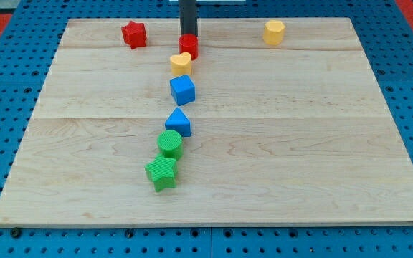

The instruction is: Move the red circle diagonal to the heart

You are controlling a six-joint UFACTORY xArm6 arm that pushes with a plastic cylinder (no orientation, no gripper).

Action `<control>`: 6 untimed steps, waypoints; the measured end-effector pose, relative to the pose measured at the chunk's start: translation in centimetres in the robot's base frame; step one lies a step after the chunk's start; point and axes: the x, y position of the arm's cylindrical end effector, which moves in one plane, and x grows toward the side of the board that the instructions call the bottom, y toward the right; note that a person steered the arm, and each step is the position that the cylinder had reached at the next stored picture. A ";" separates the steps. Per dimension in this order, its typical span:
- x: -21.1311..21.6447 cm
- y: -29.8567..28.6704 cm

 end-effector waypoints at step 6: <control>14.2 9.8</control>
